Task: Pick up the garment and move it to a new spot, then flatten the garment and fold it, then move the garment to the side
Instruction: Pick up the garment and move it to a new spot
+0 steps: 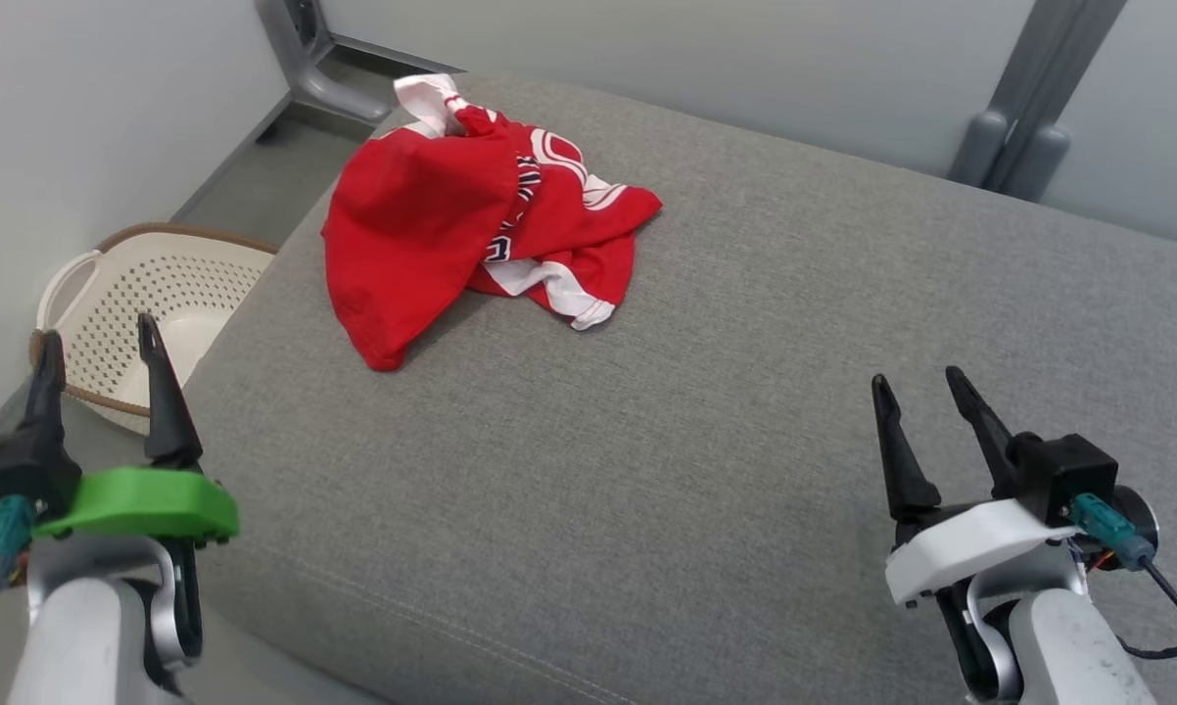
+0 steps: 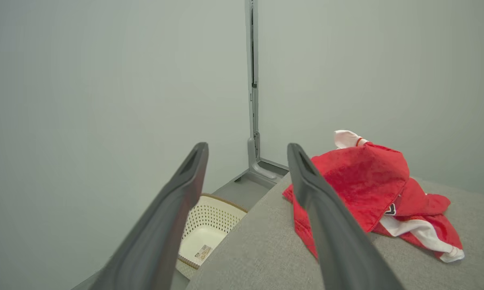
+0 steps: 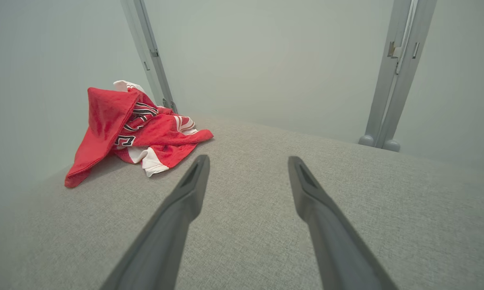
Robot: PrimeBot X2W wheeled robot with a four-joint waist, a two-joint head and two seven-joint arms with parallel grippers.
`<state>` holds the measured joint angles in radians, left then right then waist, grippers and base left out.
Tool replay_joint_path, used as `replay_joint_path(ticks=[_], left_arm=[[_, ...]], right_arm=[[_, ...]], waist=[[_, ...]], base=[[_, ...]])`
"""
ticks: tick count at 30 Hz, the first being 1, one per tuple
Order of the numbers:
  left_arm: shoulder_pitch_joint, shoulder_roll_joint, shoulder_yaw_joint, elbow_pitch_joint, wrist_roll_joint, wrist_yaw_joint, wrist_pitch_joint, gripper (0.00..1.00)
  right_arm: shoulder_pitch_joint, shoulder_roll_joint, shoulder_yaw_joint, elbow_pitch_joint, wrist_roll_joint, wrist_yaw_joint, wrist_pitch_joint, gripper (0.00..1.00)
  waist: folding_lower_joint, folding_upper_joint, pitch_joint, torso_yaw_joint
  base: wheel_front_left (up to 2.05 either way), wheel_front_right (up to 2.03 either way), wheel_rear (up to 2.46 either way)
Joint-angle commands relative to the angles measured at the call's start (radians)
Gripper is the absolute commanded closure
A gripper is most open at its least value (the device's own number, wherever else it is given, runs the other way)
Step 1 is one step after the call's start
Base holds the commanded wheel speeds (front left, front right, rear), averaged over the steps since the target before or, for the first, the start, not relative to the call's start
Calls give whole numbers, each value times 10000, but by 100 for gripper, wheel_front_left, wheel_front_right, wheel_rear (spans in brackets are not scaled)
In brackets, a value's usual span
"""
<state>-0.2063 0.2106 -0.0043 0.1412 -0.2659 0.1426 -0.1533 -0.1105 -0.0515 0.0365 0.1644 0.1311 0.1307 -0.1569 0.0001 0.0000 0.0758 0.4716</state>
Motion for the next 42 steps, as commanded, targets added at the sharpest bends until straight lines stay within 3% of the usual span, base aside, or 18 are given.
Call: replay_joint_path(ticks=[1, 12, 18, 25, 41, 42], left_arm=[[-451, 74, 15, 12, -101, -32, 25, 0], [-4378, 904, -96, 1481, -46, -663, 212, 0], [-5917, 1228, -277, 2528, 23, -858, 581, 0], [-6530, 1710, -493, 4313, 62, -1140, 1453, 0], [-6067, 941, -668, 7018, -927, -1504, 3476, 0], [-6086, 913, -653, 7114, -978, -1523, 3538, 23]], right_arm=[[-165, -147, -60, -132, -57, 1, 40, 0], [-1079, -813, -343, -1168, -118, 1, 82, 0], [-1475, -1059, -500, -1430, -53, 1, 48, 0], [-1622, -1261, -543, -1526, 114, 1, -45, 0], [-1521, -1364, -425, -1782, 72, 1, 69, 0], [-1509, -1364, -416, -1772, 80, 1, 68, 0]], waist=[[-1, 0, 716, -739], [-1, 0, 2797, -2631], [-1, 0, 3681, -3339], [-1, 0, 4048, -3725], [-1, 0, 3971, -3653], [-1, 0, 3954, -3651]], base=[[0, 0, 0], [0, 0, 0], [0, 0, 0], [0, 0, 0], [0, 0, 0], [0, 0, 0]])
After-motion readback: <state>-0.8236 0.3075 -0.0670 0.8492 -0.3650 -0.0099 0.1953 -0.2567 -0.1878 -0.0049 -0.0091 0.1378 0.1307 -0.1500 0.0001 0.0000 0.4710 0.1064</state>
